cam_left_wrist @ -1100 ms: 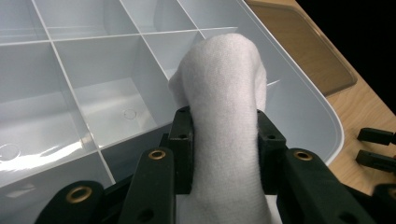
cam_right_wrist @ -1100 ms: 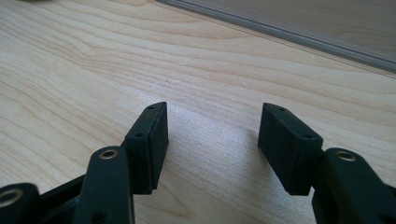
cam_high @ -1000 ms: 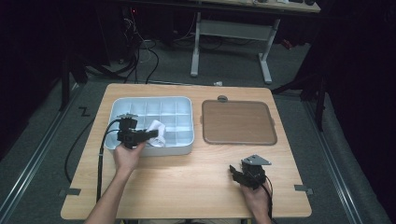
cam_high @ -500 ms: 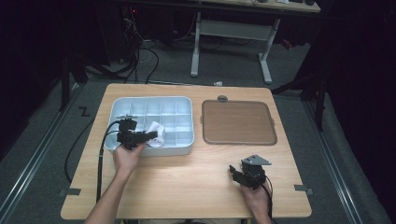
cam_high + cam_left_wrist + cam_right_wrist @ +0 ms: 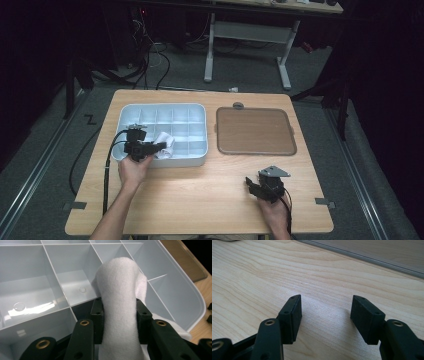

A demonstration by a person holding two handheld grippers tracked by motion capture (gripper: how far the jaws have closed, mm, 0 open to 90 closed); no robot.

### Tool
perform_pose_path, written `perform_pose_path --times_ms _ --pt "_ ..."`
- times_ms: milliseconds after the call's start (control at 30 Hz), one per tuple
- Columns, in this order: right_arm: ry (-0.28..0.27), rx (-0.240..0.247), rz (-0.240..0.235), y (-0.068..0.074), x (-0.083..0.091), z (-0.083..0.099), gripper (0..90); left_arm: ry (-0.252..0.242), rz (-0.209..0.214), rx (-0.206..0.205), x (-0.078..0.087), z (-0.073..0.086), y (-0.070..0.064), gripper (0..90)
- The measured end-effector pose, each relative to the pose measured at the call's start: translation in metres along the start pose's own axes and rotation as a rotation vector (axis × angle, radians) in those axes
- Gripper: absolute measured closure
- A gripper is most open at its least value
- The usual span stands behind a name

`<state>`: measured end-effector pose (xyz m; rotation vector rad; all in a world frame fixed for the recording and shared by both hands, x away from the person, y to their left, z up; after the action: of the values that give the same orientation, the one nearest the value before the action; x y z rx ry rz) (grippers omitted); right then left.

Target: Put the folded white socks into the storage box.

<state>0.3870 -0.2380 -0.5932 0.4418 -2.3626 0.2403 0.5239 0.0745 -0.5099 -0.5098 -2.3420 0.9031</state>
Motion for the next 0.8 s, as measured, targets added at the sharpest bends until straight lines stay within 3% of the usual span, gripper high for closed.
perform_pose_path --times_ms 167,367,400,467,800 --pt "0.000 0.000 0.000 0.000 0.000 0.000 42.8 0.000 -0.021 -0.019 -0.001 0.002 0.001 68.5" --pt "0.000 0.000 0.000 0.000 0.000 0.000 42.8 0.001 -0.070 -0.082 -0.004 0.007 0.002 69.4" --pt "0.000 0.000 0.000 0.000 0.000 0.000 42.8 0.009 -0.089 -0.104 -0.006 0.010 0.004 69.5" --pt "0.000 -0.001 0.000 0.000 0.000 0.000 42.8 0.019 -0.119 -0.191 -0.008 0.017 0.005 69.6" --pt "0.000 -0.001 0.000 0.000 0.000 0.000 42.8 0.028 -0.109 -0.153 -0.006 0.014 0.004 66.4"
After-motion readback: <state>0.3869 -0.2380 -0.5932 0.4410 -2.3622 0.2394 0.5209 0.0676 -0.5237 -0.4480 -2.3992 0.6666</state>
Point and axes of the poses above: each handheld gripper's, and its own axes: x roughly backward along the jaws, z roughly out of its underside, y roughly to its left, the point moved 9 cm from there along -x, roughly forward along the jaws, and after that the axes turned 2 degrees about x, right-handed, at the moved point
